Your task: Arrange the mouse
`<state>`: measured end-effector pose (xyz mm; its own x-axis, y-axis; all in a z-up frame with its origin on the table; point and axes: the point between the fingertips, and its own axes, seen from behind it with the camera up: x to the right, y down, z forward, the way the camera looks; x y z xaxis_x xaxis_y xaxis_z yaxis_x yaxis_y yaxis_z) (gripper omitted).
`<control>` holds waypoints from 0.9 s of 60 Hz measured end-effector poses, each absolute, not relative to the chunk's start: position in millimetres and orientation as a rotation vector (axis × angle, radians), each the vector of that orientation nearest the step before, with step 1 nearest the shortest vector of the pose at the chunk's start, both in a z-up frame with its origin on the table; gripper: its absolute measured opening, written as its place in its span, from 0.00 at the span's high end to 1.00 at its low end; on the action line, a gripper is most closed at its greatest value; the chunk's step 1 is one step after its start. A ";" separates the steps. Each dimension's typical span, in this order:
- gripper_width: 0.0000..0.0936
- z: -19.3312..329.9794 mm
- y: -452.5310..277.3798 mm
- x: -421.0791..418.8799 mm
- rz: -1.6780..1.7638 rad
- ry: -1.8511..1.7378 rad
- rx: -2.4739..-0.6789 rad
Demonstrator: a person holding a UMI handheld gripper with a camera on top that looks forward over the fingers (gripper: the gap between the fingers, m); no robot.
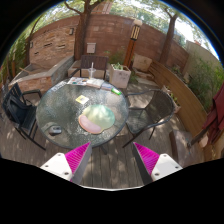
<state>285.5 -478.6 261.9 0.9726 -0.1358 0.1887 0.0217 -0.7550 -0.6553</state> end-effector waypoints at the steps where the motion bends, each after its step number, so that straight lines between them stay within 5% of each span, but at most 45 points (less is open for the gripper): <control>1: 0.09 261.3 -479.0 285.7 -0.294 0.080 -2.412; 16: 0.09 213.8 -507.6 281.7 -0.274 0.110 -2.438; 31: 0.08 117.7 -523.2 196.3 -0.161 0.072 -2.406; 54: 0.09 14.6 -385.7 1.9 0.078 0.049 -2.285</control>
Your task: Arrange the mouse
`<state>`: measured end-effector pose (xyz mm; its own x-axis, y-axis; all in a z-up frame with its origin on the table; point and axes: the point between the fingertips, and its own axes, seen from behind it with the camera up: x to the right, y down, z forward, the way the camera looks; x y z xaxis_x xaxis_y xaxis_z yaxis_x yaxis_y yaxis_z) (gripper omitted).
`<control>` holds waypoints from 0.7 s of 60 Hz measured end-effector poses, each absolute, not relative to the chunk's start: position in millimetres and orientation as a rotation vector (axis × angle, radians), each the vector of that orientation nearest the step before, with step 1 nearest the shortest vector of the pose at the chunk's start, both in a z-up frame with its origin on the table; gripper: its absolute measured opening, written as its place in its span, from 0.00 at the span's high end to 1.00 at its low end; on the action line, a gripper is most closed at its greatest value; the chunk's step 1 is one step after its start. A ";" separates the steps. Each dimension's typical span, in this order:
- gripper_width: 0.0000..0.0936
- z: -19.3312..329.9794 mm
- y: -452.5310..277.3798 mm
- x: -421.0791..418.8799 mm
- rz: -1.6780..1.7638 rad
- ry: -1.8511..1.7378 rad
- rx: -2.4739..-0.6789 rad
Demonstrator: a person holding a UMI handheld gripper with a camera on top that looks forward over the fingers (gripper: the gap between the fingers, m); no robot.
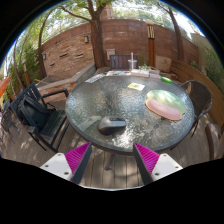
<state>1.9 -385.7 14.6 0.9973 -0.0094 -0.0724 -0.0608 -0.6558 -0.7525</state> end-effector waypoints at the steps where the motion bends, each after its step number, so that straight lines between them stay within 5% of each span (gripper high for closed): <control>1: 0.09 12.2 -379.0 -2.9 0.082 0.052 -2.282; 28: 0.11 -12.4 -248.4 -33.1 0.051 0.149 -2.273; 33: 0.23 -18.1 -241.6 -26.8 -0.035 0.123 -2.300; 38: 0.48 -20.7 -231.2 -30.6 -0.060 0.079 -2.317; 42: 0.52 -20.5 -234.1 -31.9 -0.058 0.063 -2.326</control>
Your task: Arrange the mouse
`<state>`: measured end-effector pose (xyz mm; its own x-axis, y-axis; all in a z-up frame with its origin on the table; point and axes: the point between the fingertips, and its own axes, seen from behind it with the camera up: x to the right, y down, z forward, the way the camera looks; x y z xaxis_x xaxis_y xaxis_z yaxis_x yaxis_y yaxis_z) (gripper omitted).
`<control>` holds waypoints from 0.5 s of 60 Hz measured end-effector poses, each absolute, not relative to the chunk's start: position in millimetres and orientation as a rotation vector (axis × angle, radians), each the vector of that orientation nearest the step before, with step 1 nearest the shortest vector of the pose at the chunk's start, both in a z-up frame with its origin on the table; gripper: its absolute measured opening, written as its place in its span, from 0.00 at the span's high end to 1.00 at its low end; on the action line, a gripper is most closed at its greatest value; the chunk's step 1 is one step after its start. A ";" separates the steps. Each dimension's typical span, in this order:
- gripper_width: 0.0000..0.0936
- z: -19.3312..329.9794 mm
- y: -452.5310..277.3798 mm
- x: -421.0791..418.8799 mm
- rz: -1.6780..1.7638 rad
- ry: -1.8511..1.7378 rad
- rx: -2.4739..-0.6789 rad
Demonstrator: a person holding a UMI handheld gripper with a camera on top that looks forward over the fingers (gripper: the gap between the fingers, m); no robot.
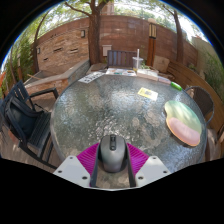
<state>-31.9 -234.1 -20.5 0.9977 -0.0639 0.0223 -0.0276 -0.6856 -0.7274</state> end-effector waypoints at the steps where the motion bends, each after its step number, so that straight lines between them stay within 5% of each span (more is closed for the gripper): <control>1: 0.54 -20.3 -233.3 -32.7 -0.053 0.057 -2.329; 13: 0.63 3.9 -225.4 -44.0 0.114 -0.025 -2.316; 17: 0.63 46.6 -213.4 -42.8 0.170 -0.082 -2.243; 25: 0.63 189.3 -177.7 0.3 0.276 -0.107 -2.018; 30: 0.63 241.4 -153.0 58.0 0.258 -0.071 -1.913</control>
<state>58.0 -153.0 241.4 0.9740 0.1742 -0.1450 -0.0762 -0.3508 -0.9333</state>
